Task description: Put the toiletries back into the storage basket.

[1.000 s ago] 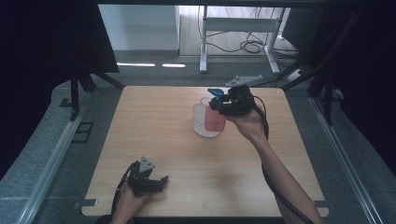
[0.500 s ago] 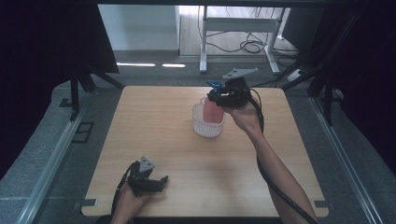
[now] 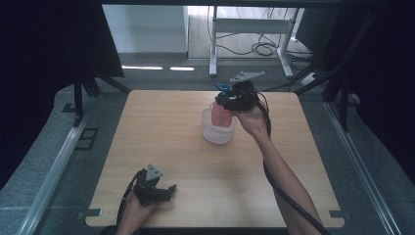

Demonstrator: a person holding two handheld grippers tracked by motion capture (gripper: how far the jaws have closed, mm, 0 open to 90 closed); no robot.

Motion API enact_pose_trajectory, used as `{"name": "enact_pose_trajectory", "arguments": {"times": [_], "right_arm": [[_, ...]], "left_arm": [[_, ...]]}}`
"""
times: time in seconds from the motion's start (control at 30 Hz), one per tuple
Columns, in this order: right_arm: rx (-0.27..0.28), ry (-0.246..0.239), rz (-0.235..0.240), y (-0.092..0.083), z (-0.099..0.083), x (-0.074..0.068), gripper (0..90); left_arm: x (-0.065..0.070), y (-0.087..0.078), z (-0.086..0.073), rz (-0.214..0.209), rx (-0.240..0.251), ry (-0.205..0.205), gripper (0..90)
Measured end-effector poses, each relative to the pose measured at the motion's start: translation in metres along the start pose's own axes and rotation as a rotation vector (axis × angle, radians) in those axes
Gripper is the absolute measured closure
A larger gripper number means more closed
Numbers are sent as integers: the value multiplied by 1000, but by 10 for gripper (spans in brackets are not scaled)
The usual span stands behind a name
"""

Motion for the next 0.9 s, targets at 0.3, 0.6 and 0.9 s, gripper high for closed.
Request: {"name": "enact_pose_trajectory", "arguments": {"times": [0.3,0.6,0.9], "right_arm": [[-19,9,-14,13,-12,6,528],[-37,12,-10,23,-25,7,528],[-57,15,-2,31,-39,7,528]], "left_arm": [[0,0,0,1,-2,2,108],[0,0,0,1,-1,0,108],[0,0,0,-1,-5,3,108]]}}
Point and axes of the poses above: each handheld gripper's, and its own axes: y roughly forward along the jaws, z roughly out of its top, x roughly to its right, the point moved 1 cm from there along y, roughly forward along the jaws, and after that the axes turned 15 degrees about x, right-handed, at the moved point
